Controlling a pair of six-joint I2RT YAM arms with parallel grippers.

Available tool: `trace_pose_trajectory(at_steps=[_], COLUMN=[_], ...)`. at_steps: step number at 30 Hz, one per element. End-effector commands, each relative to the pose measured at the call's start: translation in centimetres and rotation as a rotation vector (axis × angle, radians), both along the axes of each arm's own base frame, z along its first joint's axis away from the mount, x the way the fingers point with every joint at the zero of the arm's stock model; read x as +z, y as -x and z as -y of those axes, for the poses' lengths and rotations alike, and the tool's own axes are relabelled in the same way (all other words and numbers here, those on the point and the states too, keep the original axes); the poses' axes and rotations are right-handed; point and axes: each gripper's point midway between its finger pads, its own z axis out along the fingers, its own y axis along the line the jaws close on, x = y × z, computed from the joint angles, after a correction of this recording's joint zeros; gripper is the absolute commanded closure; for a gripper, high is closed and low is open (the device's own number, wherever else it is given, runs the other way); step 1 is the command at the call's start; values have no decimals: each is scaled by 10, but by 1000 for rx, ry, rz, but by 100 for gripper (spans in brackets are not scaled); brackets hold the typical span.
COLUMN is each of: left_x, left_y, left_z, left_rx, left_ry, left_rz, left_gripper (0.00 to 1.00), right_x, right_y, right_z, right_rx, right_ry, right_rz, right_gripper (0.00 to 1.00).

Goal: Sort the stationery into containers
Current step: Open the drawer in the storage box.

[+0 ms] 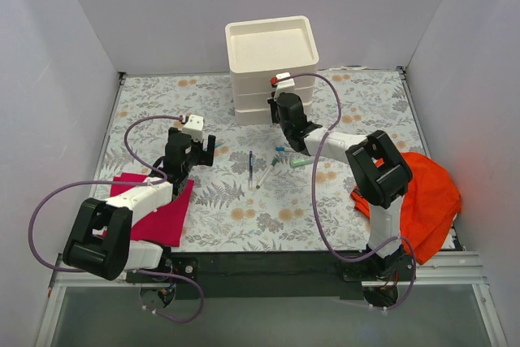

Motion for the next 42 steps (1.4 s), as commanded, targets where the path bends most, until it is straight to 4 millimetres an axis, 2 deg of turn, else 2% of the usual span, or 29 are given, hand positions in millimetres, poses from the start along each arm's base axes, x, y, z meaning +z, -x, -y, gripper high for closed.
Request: trace_pose_trajectory(at_steps=[1,5,13,18,19,28,33,37,39,41,42], left_x=[2,0,-1,-3,-4,0,1,2,6,14,20], left_y=[-1,2,3,5,6,7,7,6,3,-4,-9], left_z=[4,5,8,9,9,11,12,13,13,13,9], left_rx=[-6,-12,-24,-30,-31,-44,-47,-48,-52,-54,-52], left_ry=[20,25,29,33,34,41,43,48,38,13,-22], left_rz=[15,9,7,3,0,7,10,11,21,47,70], left_gripper=[15,15,15,16,16,16,16,16,15,12,11], right_x=[32,37,33,31,36,25,26,28,33,45,49], right_y=[16,29,57,84,91,138,146,145,143,139,139], right_z=[-6,-9,-13,-19,-22,-25,-22,-21,-23,-28,-29], right_rx=[36,63,110,161,174,260,270,273,292,319,327], right_ry=[-38,-36,-31,-27,-34,-12,-12,0,20,39,52], right_rz=[52,56,32,13,18,-37,-35,-15,13,52,63], right_gripper=[99,99,99,99,99,99,99,99,74,54,50])
